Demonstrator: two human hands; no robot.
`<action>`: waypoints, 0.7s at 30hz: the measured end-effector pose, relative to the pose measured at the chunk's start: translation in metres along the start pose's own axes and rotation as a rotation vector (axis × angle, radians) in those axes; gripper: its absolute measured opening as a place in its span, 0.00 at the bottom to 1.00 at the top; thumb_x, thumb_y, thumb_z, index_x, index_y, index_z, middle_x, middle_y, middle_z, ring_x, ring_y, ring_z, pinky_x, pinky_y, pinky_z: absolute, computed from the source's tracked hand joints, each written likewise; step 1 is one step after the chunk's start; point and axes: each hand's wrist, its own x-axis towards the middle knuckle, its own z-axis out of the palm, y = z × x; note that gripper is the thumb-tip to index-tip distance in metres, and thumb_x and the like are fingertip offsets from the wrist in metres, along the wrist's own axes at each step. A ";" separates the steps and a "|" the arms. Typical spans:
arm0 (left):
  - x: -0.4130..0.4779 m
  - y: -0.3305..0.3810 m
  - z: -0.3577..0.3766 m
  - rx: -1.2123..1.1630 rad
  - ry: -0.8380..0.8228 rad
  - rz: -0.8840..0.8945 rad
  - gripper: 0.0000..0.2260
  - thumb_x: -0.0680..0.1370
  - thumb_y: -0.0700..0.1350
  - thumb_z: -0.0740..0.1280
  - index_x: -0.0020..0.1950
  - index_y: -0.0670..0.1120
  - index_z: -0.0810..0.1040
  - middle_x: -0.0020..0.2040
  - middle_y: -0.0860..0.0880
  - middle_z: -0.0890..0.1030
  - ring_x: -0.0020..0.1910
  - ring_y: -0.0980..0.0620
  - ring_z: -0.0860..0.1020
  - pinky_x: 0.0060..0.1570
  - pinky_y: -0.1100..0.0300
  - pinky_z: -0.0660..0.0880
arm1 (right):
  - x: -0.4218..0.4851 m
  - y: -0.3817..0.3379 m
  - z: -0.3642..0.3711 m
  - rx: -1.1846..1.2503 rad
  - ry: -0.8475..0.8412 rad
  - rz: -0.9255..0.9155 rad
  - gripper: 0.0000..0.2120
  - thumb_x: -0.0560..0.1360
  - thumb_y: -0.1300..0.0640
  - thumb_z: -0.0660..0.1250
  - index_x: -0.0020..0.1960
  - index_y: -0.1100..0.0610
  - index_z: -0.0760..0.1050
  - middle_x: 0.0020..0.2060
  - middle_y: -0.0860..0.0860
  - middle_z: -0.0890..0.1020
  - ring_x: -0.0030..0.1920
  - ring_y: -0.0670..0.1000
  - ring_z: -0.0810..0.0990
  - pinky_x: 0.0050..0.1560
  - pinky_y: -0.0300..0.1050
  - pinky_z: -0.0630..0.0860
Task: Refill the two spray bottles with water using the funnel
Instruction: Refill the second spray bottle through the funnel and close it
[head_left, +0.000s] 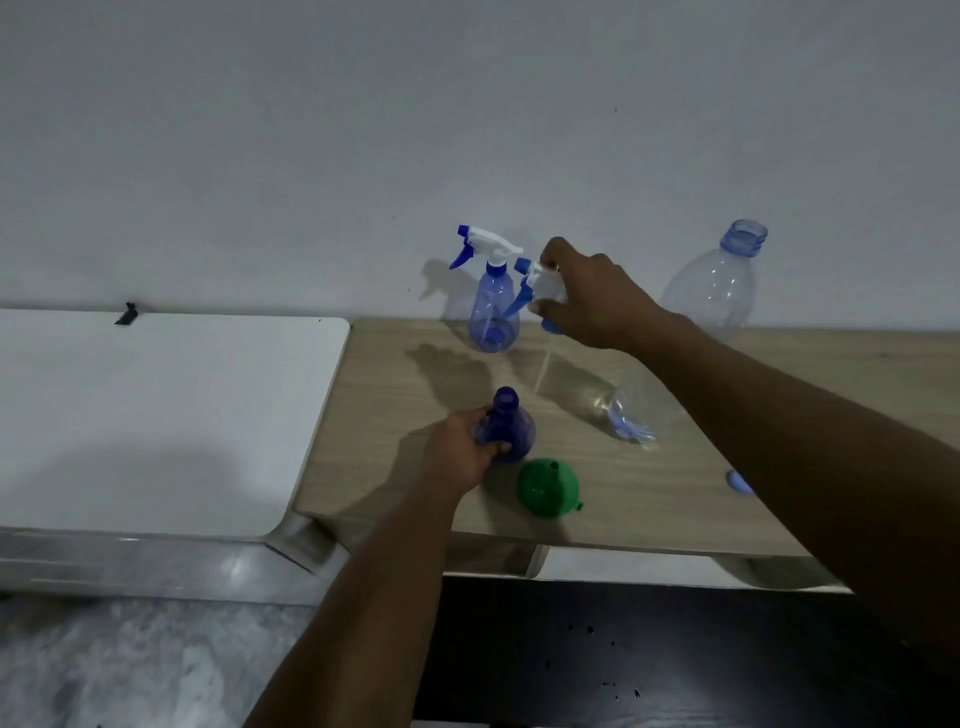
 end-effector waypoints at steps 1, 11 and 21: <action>0.000 0.001 0.000 0.018 -0.001 0.007 0.24 0.72 0.42 0.76 0.67 0.51 0.78 0.54 0.47 0.84 0.54 0.47 0.81 0.48 0.64 0.68 | -0.001 -0.006 -0.003 0.018 0.031 -0.023 0.22 0.76 0.52 0.70 0.64 0.55 0.65 0.46 0.52 0.75 0.42 0.56 0.78 0.41 0.49 0.76; 0.005 -0.002 0.003 0.025 -0.015 -0.011 0.27 0.70 0.46 0.78 0.67 0.54 0.78 0.49 0.48 0.84 0.50 0.46 0.82 0.53 0.57 0.75 | -0.014 -0.033 0.009 0.018 0.059 -0.139 0.21 0.77 0.54 0.68 0.65 0.55 0.64 0.51 0.58 0.81 0.44 0.59 0.80 0.45 0.56 0.80; 0.011 -0.011 0.008 -0.030 0.020 -0.042 0.27 0.70 0.43 0.78 0.67 0.56 0.78 0.54 0.53 0.83 0.50 0.50 0.82 0.49 0.61 0.74 | -0.037 -0.029 0.097 -0.006 -0.181 -0.125 0.21 0.80 0.56 0.64 0.70 0.58 0.61 0.55 0.58 0.79 0.45 0.57 0.79 0.43 0.49 0.74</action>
